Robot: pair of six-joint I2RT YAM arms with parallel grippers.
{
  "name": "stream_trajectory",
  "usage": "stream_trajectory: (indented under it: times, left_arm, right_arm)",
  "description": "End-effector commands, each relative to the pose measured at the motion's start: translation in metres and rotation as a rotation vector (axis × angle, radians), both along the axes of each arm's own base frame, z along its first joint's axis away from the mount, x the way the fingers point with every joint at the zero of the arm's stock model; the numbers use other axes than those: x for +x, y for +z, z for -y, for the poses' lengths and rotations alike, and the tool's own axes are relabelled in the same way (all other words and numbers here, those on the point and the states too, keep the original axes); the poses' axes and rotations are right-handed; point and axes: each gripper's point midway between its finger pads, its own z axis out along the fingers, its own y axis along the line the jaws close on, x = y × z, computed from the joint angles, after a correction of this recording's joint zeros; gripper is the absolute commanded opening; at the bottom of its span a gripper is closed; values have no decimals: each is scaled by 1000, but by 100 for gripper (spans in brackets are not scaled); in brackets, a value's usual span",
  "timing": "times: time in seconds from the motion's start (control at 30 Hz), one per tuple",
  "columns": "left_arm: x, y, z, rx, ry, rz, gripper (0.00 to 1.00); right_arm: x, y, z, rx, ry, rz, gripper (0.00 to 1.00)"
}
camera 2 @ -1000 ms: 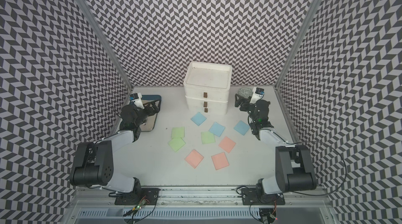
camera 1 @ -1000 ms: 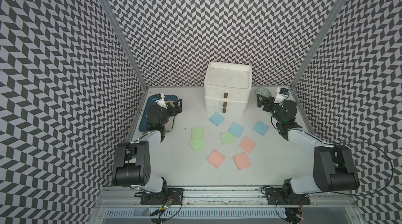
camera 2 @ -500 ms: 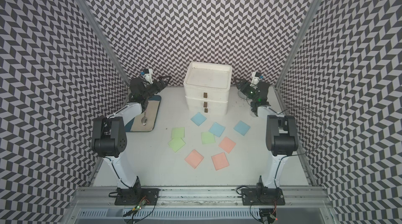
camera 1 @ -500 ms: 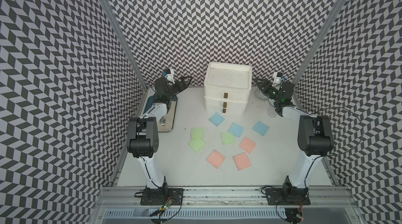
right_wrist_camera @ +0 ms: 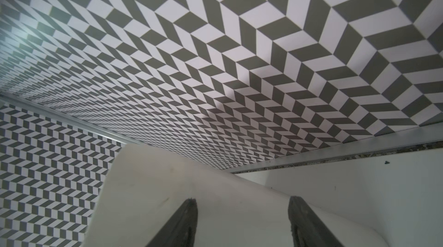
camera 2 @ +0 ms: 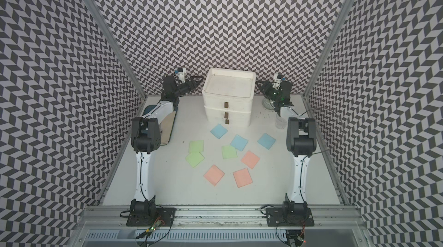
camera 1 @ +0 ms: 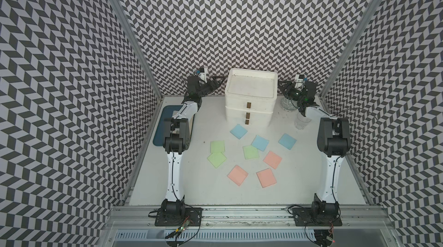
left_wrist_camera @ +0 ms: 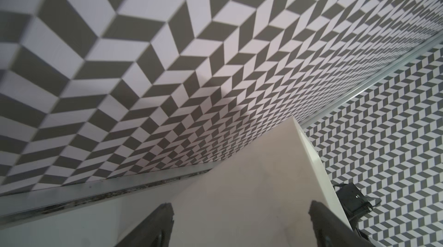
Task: Please put the sticky notes in the drawer by color
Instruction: Adjust the storage box at the center of the board.
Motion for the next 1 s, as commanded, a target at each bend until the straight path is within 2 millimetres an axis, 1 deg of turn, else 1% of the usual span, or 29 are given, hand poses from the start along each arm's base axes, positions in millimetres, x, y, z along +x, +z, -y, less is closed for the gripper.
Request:
stream_trajectory:
  times: [0.0, 0.1, 0.23, 0.37, 0.47, 0.57, 0.67, 0.77, 0.8, 0.87, 0.9, 0.97]
  left_arm:
    - [-12, -1, 25, 5, -83, -11, 92]
    - [-21, -4, 29, 11, -87, -22, 92]
    - [-40, 4, 28, -3, -96, -26, 92]
    - [-68, 14, 28, 8, -89, -13, 93]
    - [-91, 18, 27, 9, -87, -7, 93]
    - [-111, 23, 25, 11, -83, 4, 94]
    - [-117, 21, 20, 55, -51, 6, 95]
    - [-115, 15, 8, 96, -18, -6, 96]
    - [-114, 14, 1, 100, -7, -15, 97]
    - [-114, 19, -12, 101, 18, -12, 98]
    - [-116, 26, -19, 106, 42, 4, 100]
    - [-121, 36, -28, 133, 92, 30, 100]
  right_arm:
    - [-1, 6, -29, -7, 117, 24, 64]
    - [-2, 1, -49, -23, 174, 33, 64]
    - [-5, -11, -70, -19, 251, 13, 64]
    - [-12, -24, -91, -18, 311, -9, 65]
    - [-20, -31, -108, -24, 356, -14, 65]
    - [-27, -36, -117, -31, 381, -20, 65]
    - [-33, -36, -114, -54, 361, -17, 65]
    - [-38, -30, -97, -102, 304, -10, 66]
    - [-38, -28, -86, -126, 269, -15, 67]
    - [-43, -19, -64, -167, 203, -12, 67]
    - [-47, -17, -52, -192, 163, -17, 67]
    - [-59, -8, -33, -256, 89, -9, 68]
